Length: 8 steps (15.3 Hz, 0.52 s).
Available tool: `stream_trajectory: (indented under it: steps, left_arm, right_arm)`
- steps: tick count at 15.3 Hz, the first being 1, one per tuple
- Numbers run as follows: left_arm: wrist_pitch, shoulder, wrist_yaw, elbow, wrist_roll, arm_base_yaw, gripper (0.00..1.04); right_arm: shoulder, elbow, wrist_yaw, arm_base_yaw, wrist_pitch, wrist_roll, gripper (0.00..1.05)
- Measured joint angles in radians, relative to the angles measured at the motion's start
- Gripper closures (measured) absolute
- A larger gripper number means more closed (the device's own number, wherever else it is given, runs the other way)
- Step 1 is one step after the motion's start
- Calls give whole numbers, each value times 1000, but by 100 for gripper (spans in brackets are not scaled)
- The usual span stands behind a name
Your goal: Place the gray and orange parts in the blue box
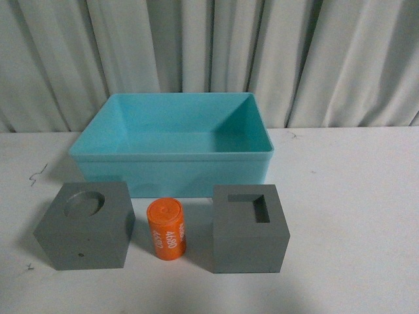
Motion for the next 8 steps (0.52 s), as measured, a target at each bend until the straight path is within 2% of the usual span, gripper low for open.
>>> stream_trajectory:
  steps: [8]
  left_arm:
    - [0,0,0,0,0,0,7]
  right_arm:
    - [0,0,0,0,0,0,6]
